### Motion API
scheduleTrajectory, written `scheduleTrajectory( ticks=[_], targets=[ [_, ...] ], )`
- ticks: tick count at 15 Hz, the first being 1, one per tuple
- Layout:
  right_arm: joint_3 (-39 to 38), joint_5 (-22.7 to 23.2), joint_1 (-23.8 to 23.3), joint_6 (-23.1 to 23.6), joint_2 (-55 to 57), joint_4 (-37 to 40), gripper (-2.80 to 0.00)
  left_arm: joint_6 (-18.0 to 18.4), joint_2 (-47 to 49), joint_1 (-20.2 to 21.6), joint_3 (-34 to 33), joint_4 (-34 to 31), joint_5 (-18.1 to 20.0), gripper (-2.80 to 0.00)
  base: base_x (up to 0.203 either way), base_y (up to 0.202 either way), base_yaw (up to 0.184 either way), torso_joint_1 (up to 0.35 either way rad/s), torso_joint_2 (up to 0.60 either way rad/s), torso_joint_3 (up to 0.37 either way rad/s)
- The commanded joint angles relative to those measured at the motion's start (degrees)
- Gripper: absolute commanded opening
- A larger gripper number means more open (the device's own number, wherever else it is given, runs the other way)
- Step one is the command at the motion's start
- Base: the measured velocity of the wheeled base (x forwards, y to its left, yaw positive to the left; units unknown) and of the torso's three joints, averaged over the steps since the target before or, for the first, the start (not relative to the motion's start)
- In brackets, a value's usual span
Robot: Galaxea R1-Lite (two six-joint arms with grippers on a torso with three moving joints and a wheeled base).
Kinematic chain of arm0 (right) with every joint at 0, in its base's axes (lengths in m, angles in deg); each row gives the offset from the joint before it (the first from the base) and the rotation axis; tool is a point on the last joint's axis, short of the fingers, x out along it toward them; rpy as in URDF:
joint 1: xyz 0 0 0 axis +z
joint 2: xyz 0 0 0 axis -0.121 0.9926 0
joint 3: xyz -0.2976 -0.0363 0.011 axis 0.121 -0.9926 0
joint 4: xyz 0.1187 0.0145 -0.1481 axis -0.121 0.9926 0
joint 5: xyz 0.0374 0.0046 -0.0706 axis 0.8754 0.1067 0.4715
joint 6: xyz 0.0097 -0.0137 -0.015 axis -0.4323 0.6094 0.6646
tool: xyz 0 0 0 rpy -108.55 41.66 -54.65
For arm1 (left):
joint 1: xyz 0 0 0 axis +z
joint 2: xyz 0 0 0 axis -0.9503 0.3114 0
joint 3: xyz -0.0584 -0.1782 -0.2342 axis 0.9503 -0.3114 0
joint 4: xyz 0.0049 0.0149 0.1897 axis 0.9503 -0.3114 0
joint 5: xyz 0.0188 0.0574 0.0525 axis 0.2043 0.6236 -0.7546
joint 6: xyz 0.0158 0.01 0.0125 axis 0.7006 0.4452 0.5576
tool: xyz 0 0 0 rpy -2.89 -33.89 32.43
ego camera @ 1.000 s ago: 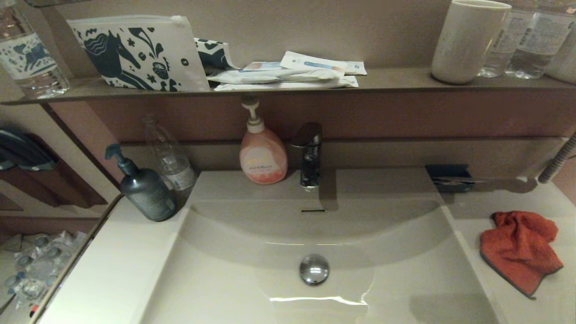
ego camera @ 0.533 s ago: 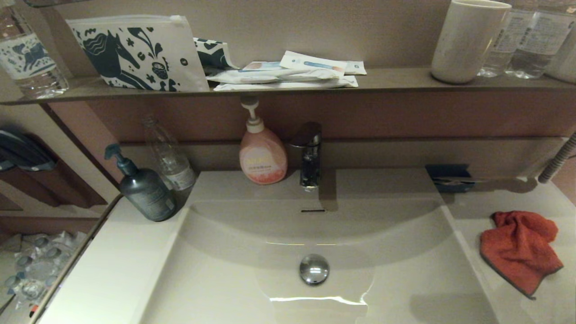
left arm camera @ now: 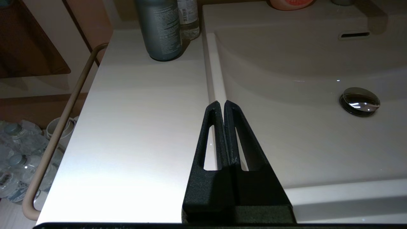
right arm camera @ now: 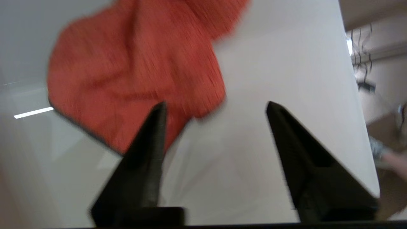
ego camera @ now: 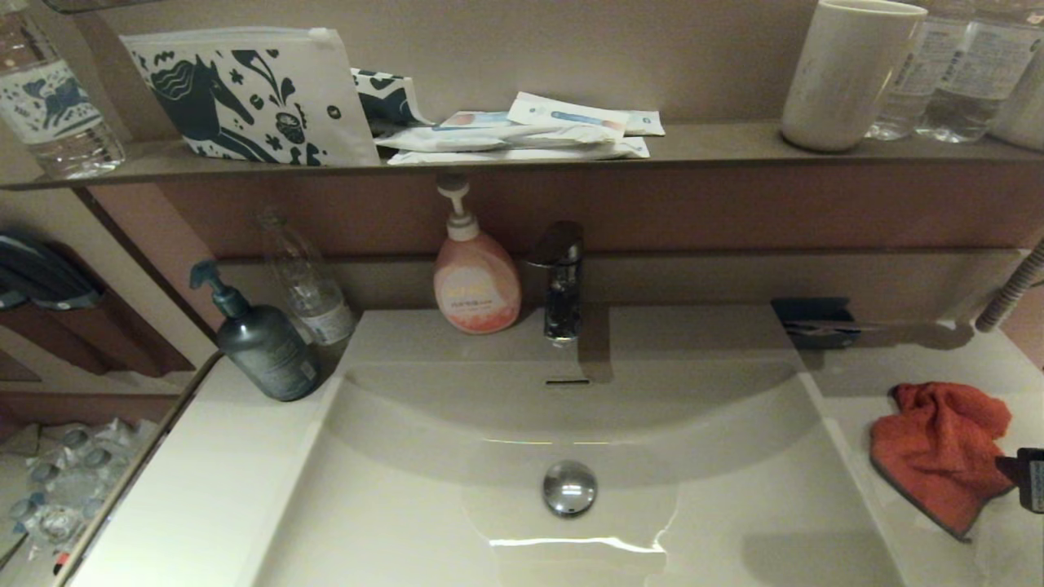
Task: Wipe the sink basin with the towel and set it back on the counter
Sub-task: Pick up the cloth
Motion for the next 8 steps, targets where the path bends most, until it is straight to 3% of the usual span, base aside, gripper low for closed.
scheduleTrajectory(
  ticks=[1,4,8],
  targets=[
    [0.5,0.4,0.0,1.2,4.6,-2.2,0.0,0.0,0.1,0.0,0.0,0.0,0.0,-2.8,0.0,0.0,0.0,0.0,0.0,0.0],
    [0.9,4.8,-0.2,5.3,9.4,-10.0,0.0,0.0,0.1,0.0,0.0,0.0,0.0,-2.8,0.0,0.0,0.0,0.0,0.0,0.0],
    [1.8,10.2,-2.0,7.5,13.6,-10.3,0.0,0.0,0.1,0.0,0.0,0.0,0.0,-2.8,0.0,0.0,0.0,0.0,0.0,0.0]
  ],
)
